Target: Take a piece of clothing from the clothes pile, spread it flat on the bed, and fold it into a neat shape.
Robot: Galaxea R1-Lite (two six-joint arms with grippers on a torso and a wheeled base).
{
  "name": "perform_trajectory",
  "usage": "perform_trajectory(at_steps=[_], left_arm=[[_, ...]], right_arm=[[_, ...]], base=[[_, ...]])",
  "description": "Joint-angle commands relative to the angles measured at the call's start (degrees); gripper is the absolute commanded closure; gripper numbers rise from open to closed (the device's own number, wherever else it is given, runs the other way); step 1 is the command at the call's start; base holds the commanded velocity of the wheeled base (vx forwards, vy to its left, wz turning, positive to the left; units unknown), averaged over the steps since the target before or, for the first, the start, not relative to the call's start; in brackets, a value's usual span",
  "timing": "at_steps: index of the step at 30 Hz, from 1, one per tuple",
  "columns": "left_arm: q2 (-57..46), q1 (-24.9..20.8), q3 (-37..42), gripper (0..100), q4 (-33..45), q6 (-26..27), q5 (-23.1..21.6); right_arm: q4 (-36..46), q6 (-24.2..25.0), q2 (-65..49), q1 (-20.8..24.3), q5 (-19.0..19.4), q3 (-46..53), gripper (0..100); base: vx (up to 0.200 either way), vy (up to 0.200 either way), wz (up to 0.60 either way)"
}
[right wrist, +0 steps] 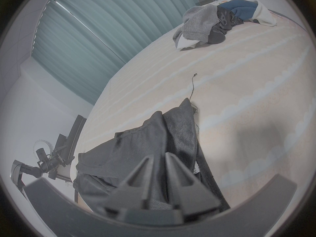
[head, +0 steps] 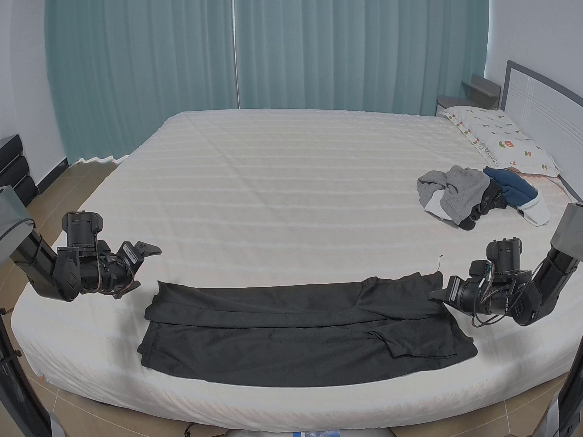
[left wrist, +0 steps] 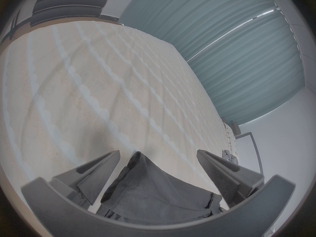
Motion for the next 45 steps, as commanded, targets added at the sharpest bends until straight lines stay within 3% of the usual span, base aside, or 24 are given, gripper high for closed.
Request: perform_trajectory(at_steps=[1,5,9,17,22,28,29,32,34,37,45], left_arm=[[-4.83,-0.06,4.93,0,0.02,0.43,-0.34],[-6.32,-0.15,8.8,0,-0.07,2.98,-0.52],[-7.29,-1.11,15.3,0,-0.6,6.5,0.1],[-6.5,-3.31,16.0,0,-0.6,5.88,0.27],[-5.26,-4.89,15.48,0,-0.6,4.3,1.59],[-2.28,-6.74,13.37,0,-0.69,3.86,5.9],[-2.1,-7.0,13.1,100,-0.69,3.86,6.34],[-2.19,-7.18,12.75,100,-0.69,3.77,6.51],[-2.45,-7.18,12.49,100,-0.69,2.9,6.78],[-2.72,-7.18,12.31,100,-0.69,2.46,7.57],[-5.7,-7.18,12.23,100,-0.69,1.93,10.29]], right_arm=[[-0.09,0.58,-2.87,0.45,-1.29,1.03,0],[0.0,1.02,-5.77,0.8,-1.82,2.44,0],[0.35,5.41,-10.6,2.83,-4.19,5.69,0],[1.06,16.23,-12.8,8.98,-14.74,7.45,0],[1.06,20.88,-13.15,10.82,-15.44,8.94,0],[1.06,21.5,-13.85,11.18,-15.53,9.64,0],[1.14,21.59,-13.94,11.35,-15.44,10.08,0],[1.06,22.2,-13.85,11.97,-15.53,10.52,0],[1.23,26.33,-13.85,12.93,-16.5,10.44,0],[2.02,27.39,-13.41,13.55,-16.67,10.17,0],[13.1,34.68,-10.6,15.22,-17.2,2.0,0]], base=[[0.0,0.0,0.0],[0.0,0.0,0.0],[0.0,0.0,0.0],[0.0,0.0,0.0],[0.0,0.0,0.0],[0.0,0.0,0.0],[0.0,0.0,0.0],[0.0,0.0,0.0],[0.0,0.0,0.0],[0.0,0.0,0.0],[0.0,0.0,0.0]])
